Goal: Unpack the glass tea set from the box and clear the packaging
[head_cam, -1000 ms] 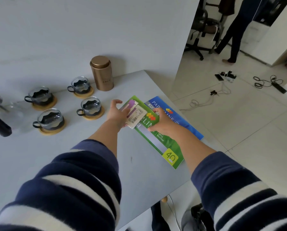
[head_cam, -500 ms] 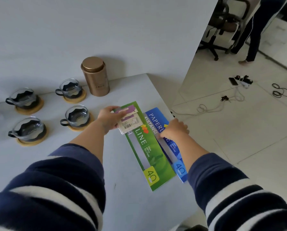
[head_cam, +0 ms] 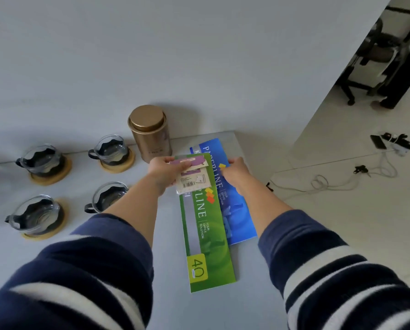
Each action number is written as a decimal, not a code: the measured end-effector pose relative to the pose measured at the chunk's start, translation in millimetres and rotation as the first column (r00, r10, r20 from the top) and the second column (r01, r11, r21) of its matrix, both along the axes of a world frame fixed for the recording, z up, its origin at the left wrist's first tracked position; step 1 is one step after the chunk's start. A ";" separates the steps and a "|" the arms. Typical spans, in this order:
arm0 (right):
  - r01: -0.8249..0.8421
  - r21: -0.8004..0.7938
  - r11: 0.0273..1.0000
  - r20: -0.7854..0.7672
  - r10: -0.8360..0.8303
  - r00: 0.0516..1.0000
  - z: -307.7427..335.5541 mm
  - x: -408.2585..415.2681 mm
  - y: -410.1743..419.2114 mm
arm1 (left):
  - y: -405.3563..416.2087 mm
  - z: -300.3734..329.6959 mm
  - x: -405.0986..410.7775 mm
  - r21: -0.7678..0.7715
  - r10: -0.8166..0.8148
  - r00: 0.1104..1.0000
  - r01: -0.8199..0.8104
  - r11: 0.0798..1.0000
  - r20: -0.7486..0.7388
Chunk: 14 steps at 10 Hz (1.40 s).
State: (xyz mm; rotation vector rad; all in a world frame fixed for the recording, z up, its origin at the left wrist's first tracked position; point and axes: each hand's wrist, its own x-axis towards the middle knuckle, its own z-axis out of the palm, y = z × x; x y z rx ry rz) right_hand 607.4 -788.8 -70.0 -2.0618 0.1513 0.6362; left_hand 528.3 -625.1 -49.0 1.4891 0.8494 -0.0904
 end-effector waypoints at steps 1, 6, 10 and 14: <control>0.042 0.130 0.991 0.019 -0.045 0.999 -10.0 24.9 21.6 | -0.7 -4.8 31.6 0.057 0.055 0.998 -0.056 0.997 0.020; -0.045 -0.053 0.998 0.329 0.060 0.942 -21.7 49.3 25.3 | -23.8 -31.0 120.3 0.292 0.238 0.971 -0.236 0.927 0.029; 0.098 -0.182 0.978 0.329 -0.033 0.944 -16.6 55.6 43.7 | -59.9 -23.9 102.3 0.421 0.226 0.966 -0.154 0.894 -0.128; 0.011 -0.083 0.996 0.329 0.017 0.944 0.2 28.5 33.0 | -29.5 -22.6 73.2 0.337 -0.197 0.980 0.179 0.924 0.021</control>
